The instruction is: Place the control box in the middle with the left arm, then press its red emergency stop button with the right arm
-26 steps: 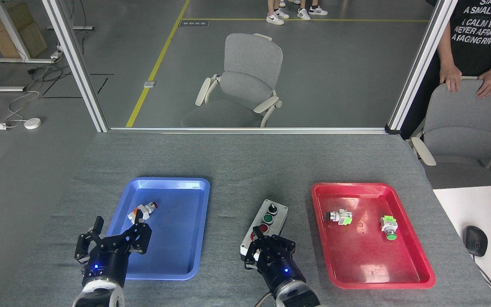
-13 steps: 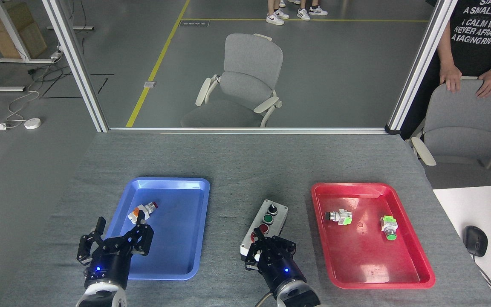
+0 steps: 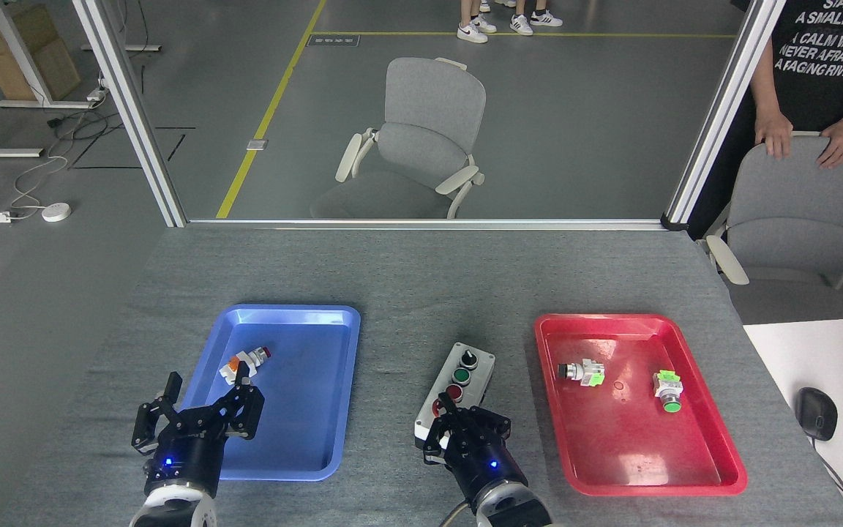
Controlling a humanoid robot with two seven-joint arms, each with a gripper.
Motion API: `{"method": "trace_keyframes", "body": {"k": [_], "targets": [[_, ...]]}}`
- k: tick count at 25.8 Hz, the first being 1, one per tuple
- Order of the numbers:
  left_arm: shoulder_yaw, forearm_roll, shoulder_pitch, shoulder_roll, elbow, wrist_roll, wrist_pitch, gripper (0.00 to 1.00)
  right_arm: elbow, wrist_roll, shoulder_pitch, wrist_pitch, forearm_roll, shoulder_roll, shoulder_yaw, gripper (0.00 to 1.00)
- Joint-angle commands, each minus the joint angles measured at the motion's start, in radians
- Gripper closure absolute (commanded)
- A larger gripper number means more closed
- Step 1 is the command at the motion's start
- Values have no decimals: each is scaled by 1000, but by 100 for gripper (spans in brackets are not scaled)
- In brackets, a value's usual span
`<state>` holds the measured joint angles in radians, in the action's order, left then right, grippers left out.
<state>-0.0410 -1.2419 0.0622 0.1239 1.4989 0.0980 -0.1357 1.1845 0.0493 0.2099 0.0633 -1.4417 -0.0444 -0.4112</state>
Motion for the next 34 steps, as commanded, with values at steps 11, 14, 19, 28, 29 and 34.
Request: {"method": "trace_keyframes", "body": {"k": [11,14,19,28,29,34], "targets": [[13,5,1,-12,1,16,-10,1,158,-95,-11,38,29,-91,143,48],[13,9,1,-13,0,16,-8,1,173,-97,-17,38,72,-120,184,18],[13,10,1,-12,-5,16,-2,1,198,-97,-30,23,130,-163,253,4],[13,10,2,-3,-5,5,-1,1,225,-97,-86,-3,152,-252,339,2],[13,10,2,-3,-5,5,-1,1,225,-97,-92,-3,152,-255,347,2],[13,10,2,-3,-5,3,-1,1,225,-97,-104,-3,153,-278,379,2]]}}
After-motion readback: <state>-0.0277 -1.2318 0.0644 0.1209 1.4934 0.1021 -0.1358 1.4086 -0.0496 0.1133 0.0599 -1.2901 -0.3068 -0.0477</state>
